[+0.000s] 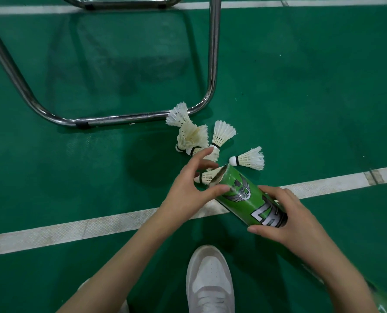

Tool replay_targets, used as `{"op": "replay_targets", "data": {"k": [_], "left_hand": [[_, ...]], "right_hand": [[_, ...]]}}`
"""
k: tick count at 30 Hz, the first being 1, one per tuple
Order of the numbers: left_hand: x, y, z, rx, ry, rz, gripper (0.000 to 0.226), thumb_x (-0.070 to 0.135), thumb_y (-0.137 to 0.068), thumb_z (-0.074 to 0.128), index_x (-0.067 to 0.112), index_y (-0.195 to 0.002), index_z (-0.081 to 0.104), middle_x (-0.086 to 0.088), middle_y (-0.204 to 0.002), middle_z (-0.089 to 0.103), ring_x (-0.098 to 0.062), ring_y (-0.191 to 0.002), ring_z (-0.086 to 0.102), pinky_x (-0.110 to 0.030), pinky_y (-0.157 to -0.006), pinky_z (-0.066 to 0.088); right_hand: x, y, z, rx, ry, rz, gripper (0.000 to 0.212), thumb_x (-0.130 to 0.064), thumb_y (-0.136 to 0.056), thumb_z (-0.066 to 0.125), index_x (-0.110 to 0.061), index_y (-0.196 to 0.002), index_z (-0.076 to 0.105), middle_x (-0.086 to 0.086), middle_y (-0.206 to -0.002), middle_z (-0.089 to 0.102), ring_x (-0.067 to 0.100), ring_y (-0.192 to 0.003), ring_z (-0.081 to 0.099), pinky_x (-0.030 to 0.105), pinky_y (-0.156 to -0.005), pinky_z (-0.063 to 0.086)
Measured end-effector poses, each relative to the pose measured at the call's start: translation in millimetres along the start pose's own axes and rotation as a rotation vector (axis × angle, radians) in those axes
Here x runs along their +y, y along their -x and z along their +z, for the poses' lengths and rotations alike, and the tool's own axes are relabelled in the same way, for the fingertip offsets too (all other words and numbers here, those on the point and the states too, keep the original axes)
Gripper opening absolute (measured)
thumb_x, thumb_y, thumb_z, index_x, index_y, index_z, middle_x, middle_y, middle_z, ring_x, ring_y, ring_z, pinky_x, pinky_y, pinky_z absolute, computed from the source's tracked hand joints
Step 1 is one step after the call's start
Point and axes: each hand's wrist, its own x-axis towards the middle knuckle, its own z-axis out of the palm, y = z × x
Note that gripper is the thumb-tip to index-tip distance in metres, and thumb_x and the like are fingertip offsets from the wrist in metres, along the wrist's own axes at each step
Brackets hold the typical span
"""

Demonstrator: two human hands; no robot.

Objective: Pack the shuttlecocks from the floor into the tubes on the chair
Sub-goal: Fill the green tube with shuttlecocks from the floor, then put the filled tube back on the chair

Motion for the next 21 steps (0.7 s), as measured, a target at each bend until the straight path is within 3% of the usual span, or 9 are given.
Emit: {"op": "replay_targets", "data": {"k": [4,7,9,12,17,21], "left_hand": [[26,-1,-15,0.121,0.217,-0.034,0.076,0.039,-0.061,0.072,0.038,-0.130,0.037,0.007,-0.128,0.050,-0.003,-0.119,0.050,-0.017,-0.095,0.045],[55,-2,-34,0.156,0.334,-0.033,0.085,0.038,-0.060,0.074,0.036,-0.134,0.033,0.004,-0.127,0.054,-0.009,-0.115,0.057,-0.028,-0.096,0.047],[78,-1,-49,0.178,0.349,0.015,0.093,0.040,-0.057,0.078,0.036,-0.136,0.029,0.008,-0.121,0.059,-0.004,-0.109,0.060,-0.025,-0.096,0.046],[116,5,-69,0.216,0.331,0.096,0.102,0.034,-0.053,0.077,0.039,-0.139,0.022,0.004,-0.115,0.065,-0.002,-0.103,0.063,-0.017,-0.086,0.049],[178,21,-92,0.320,0.366,0.242,0.108,0.031,-0.050,0.087,0.046,-0.134,0.021,0.002,-0.113,0.065,-0.008,-0.103,0.065,-0.028,-0.090,0.051],[228,30,-118,0.431,0.335,0.360,0.101,0.027,-0.050,0.080,0.042,-0.133,0.024,0.007,-0.099,0.070,-0.005,-0.096,0.067,-0.024,-0.086,0.053]], "right_hand": [[-31,-14,-7,0.067,-0.094,-0.087,0.068,-0.037,-0.054,0.085,-0.058,-0.104,0.043,-0.025,-0.108,0.050,-0.012,-0.101,0.047,0.015,-0.079,0.040],[-64,-27,-16,0.098,-0.159,-0.150,0.070,-0.033,-0.055,0.085,-0.053,-0.109,0.044,-0.025,-0.110,0.050,-0.012,-0.101,0.048,0.010,-0.079,0.039],[-89,-33,-24,0.111,-0.189,-0.199,0.069,-0.034,-0.055,0.084,-0.056,-0.106,0.043,-0.025,-0.111,0.050,-0.012,-0.101,0.048,0.009,-0.079,0.039],[-127,-39,-37,0.131,-0.250,-0.257,0.069,-0.037,-0.054,0.085,-0.057,-0.105,0.043,-0.024,-0.114,0.050,-0.011,-0.102,0.049,0.013,-0.083,0.040],[-190,-37,-62,0.146,-0.311,-0.388,0.070,-0.052,-0.046,0.076,-0.061,-0.106,0.041,-0.027,-0.113,0.048,-0.004,-0.104,0.051,0.024,-0.089,0.045],[-236,-38,-89,0.025,-0.416,-0.532,0.069,-0.055,-0.050,0.076,-0.057,-0.110,0.042,-0.017,-0.115,0.050,0.011,-0.105,0.058,0.030,-0.085,0.052]]}}
